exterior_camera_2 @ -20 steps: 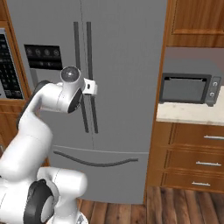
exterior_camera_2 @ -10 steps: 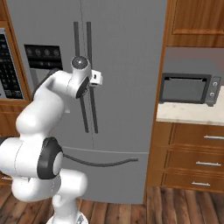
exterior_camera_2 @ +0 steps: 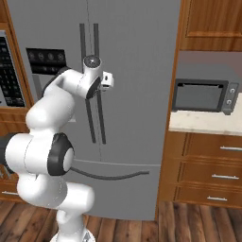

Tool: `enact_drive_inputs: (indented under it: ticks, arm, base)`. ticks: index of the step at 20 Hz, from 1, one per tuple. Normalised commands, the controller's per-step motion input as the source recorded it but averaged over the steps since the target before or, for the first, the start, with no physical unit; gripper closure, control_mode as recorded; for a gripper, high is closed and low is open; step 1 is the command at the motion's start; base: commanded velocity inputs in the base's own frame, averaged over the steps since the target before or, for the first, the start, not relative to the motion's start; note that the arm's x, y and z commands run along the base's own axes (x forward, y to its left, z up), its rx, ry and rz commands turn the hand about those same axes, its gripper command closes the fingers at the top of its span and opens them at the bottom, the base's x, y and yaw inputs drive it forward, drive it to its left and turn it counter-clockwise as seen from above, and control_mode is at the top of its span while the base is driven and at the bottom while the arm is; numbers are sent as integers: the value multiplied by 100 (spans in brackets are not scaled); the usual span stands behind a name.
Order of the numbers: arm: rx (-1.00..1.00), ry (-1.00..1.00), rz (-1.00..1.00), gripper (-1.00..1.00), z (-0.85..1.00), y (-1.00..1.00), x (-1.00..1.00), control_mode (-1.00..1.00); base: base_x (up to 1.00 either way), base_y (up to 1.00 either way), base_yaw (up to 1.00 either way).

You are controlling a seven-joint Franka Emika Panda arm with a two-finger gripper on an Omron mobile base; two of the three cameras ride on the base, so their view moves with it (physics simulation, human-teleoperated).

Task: Move the hot dog bun to the plate on the dining table and place the condiment next to that plate. Then navigate to the fridge and take the sausage and place it on the plate as well.

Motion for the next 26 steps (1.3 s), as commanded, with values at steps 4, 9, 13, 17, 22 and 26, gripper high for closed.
enact_drive_inputs:
  ticks: [4, 9, 13, 17, 22, 26]
  arm:
    - [0, -5, 0, -100, -28, -2, 31, -100]
    - [0, -10, 0, -100, -36, -10, 18, -100]
    - [-2, -25, 0, -100, -53, -7, -18, -100]
    - [0, -18, 0, -100, -37, -14, 1, -100]
    - [0, -8, 0, -100, -6, -24, 40, -100]
    - [0, -4, 0, -100, 0, -17, 63, -100]
  base:
    - [0, 0, 0]
    - [0, 0, 0]
    - [0, 0, 0]
    - [0, 0, 0]
    - [0, 0, 0]
    - [0, 0, 0]
